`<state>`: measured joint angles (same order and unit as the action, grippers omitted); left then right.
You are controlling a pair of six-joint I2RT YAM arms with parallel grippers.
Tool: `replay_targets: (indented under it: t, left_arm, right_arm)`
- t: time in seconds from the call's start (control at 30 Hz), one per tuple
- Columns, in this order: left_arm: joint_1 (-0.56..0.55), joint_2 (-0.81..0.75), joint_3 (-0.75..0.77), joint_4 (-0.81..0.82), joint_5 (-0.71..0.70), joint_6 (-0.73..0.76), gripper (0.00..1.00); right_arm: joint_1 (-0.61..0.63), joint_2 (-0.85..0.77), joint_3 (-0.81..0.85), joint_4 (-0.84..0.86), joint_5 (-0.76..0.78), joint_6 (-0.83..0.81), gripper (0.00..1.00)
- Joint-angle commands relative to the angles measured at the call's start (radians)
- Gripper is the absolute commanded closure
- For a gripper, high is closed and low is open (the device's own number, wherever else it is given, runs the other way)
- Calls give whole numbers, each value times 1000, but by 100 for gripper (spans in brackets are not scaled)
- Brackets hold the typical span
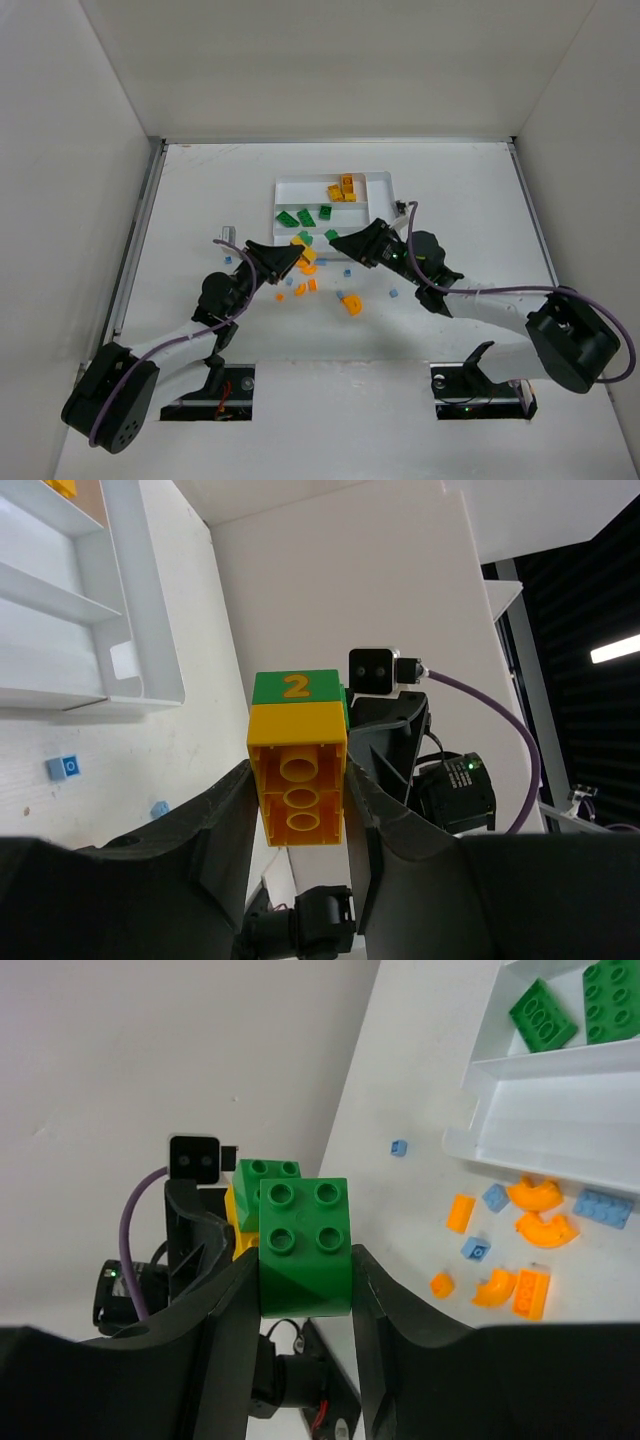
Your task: Sort the legos into containers by color
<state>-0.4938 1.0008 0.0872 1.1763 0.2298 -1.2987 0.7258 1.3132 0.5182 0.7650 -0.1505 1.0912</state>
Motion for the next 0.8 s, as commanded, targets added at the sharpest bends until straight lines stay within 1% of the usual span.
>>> replay_targets:
  t: [0.0,0.07,0.17,0.33,0.4,0.5,0.77]
  left_arm:
    - [24,-27,-1,51,34,26,80]
    - [40,-28,3,51,49,32,80]
    - [47,-27,3,42,51,33,80]
    - [36,-11,-13,34,42,76,80]
    - [33,-4,-18,25,36,84,79]
    - [30,2,-24,23,36,101,79]
    - [-16,53,-12,40,11,125,78]
  right_arm:
    - [-36,-14,74,-68,22,-73,59]
    - [-67,38,126,-153,34,-131,59]
    - [-98,118,213,-323,80,-206,59]
    - [-113,265,422,-602,184,-379,57]
    - [-114,313,491,-688,218,-425,57]
    - [-118,368,571,-751,265,-477,57]
    - [-138,520,732,-811,302,-525,56]
